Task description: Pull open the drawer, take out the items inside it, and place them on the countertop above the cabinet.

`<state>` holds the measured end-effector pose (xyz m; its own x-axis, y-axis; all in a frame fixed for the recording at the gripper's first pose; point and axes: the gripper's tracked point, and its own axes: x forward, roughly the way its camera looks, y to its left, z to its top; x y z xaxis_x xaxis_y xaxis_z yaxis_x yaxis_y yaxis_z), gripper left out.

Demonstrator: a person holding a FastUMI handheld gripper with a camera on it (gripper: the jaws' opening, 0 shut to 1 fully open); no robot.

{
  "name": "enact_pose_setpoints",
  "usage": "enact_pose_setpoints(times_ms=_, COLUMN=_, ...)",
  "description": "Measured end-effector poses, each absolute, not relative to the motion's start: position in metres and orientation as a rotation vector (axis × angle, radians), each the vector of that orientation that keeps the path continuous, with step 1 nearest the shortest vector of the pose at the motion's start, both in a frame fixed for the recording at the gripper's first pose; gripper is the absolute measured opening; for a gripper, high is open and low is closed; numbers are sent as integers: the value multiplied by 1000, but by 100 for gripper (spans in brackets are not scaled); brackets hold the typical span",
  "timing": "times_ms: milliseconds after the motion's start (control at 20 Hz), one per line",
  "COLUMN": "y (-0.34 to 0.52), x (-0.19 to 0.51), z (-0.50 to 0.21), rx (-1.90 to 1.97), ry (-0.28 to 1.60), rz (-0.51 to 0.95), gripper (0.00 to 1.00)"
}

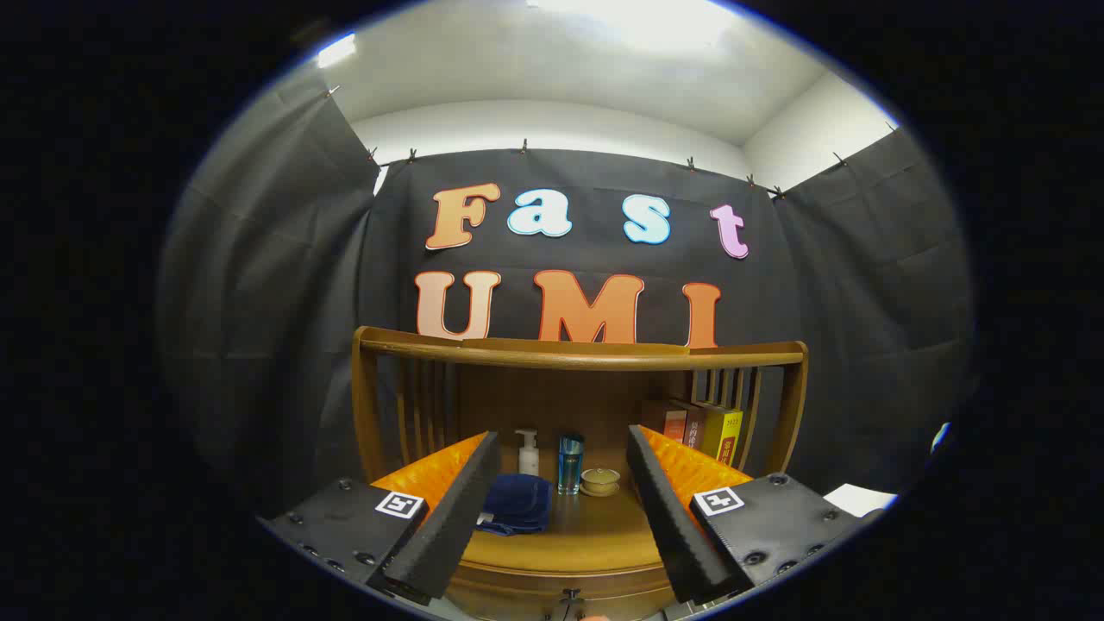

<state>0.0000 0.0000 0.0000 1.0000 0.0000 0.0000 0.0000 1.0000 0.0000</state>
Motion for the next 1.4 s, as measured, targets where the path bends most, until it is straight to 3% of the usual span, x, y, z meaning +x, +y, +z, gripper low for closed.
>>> enact_pose_setpoints(times_ms=900, y=4, x=-4, z=-13, rx=15, ry=28, rz=13, gripper=98)
enact_pose_setpoints(times_ms=1400, y=-5, x=-18, z=-162, rx=49, ry=111, rz=-20, gripper=98)
